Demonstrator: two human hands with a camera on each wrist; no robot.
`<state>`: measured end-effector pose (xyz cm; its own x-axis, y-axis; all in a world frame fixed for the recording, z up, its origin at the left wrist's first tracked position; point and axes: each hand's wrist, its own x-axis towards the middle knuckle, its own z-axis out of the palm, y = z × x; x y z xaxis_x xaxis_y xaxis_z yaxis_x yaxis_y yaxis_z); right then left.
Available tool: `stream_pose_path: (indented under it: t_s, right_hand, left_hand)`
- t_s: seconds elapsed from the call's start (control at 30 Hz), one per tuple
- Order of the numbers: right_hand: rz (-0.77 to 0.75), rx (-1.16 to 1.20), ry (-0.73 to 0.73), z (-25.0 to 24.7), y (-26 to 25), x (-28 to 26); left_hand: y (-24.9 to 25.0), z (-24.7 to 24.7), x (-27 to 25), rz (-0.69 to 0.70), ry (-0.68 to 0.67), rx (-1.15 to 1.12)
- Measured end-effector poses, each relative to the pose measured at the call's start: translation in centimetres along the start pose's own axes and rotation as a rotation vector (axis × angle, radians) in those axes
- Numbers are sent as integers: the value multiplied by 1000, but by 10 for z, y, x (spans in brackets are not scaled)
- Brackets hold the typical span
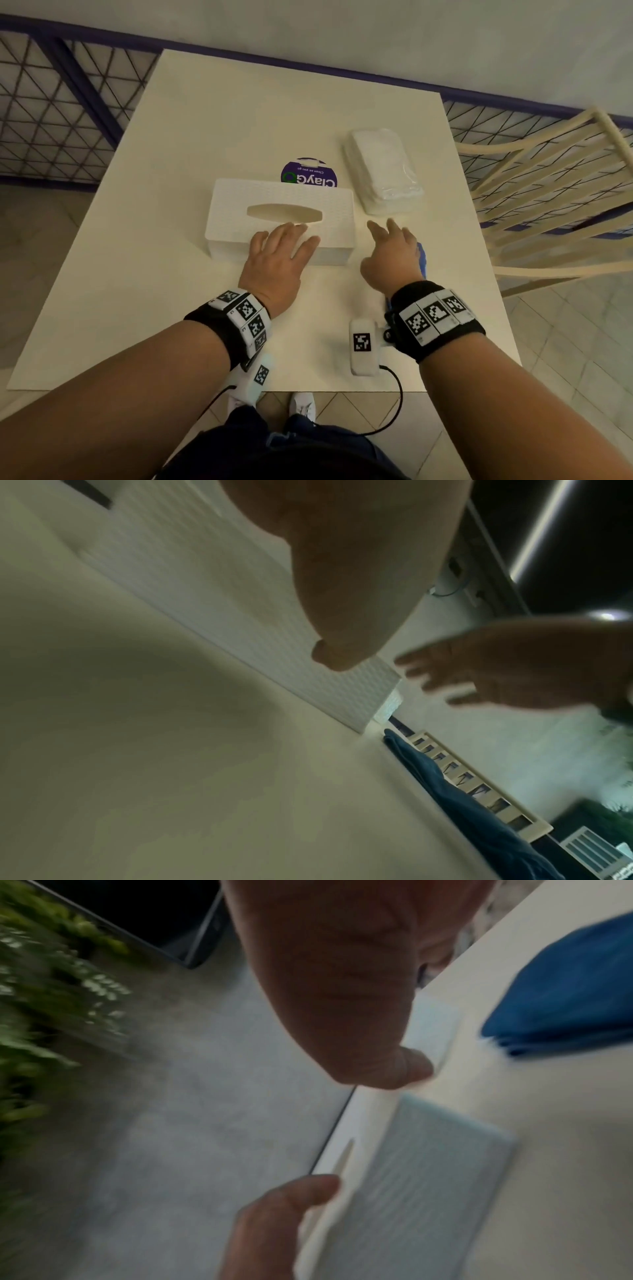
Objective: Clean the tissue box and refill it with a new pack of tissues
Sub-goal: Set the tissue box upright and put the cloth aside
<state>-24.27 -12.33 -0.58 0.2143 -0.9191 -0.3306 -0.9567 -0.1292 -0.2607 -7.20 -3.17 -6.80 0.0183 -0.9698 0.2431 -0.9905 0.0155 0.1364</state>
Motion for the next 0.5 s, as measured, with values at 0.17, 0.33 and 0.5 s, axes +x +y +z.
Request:
stream_pose_path:
  t_s: [0.17, 0.33, 0.5]
  right_hand:
    - [-453, 48, 45, -1, -71, 4]
    - [-613, -290, -167, 15, -110, 18]
    - [-559, -231, -209, 22, -121, 30]
  left_hand:
    - [-19, -7, -20, 112, 55, -24]
    - [-27, -7, -35, 69, -50, 41]
    - [-35, 3, -42, -38, -283, 56]
